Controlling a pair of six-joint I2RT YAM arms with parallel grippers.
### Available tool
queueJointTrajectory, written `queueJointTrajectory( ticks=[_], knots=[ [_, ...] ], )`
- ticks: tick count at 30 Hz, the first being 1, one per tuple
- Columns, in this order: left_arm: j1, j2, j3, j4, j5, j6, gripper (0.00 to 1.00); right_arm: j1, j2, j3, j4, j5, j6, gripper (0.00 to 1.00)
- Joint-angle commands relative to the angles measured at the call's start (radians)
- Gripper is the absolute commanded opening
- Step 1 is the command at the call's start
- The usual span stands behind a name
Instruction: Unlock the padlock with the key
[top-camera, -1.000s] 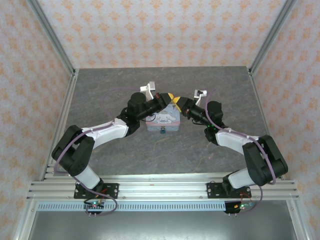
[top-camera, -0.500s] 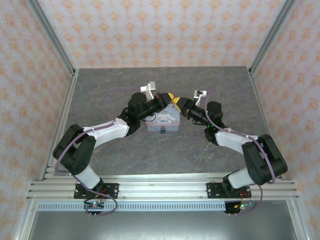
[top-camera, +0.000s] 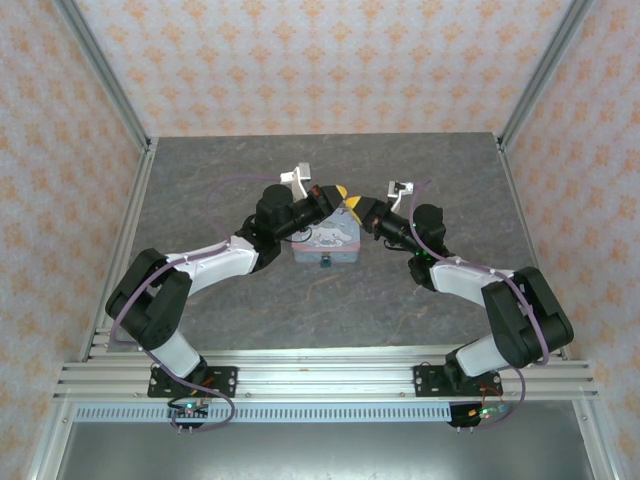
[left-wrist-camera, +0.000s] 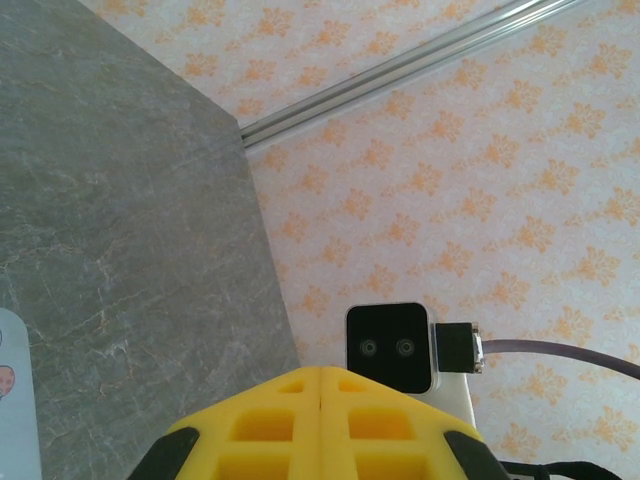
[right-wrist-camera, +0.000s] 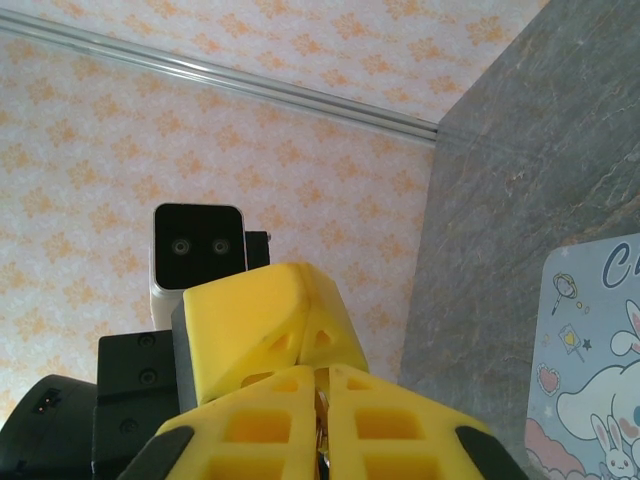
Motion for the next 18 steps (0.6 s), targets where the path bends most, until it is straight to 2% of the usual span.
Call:
queueJointTrajectory(
  ticks=[1, 3, 12, 13, 16, 17, 18],
  knots=[
    [-0.012, 0.013, 0.028, 0.049, -0.009, -0.008, 0.00, 0.001, 0.004, -0.016, 0.056, -0.020, -0.006, 0.03],
    [-0.013, 0.013, 0.026, 0.048, -0.010, -0.009, 0.00, 0.001, 0.003, -0.018, 0.056, -0.017, -0.007, 0.00],
    [-0.013, -0.009, 0.008, 0.051, -0.011, -0.017, 0.00, 0.001, -0.006, -0.035, 0.056, 0.003, -0.004, 0.00],
    [-0.013, -0.022, 0.004, 0.034, -0.022, -0.014, 0.06, 0.000, -0.008, -0.039, 0.056, 0.006, -0.004, 0.00],
    [-0.002, -0.085, -0.018, -0.036, -0.060, 0.009, 0.50, 0.001, -0.022, -0.052, 0.027, 0.015, -0.016, 0.00],
    [0.003, -0.116, -0.028, -0.077, -0.077, 0.017, 0.62, 0.000, -0.030, -0.058, 0.013, 0.018, -0.025, 0.00],
    [0.009, -0.142, -0.044, -0.100, -0.091, 0.026, 0.68, 0.000, -0.038, -0.062, -0.002, 0.018, -0.032, 0.00]
  ],
)
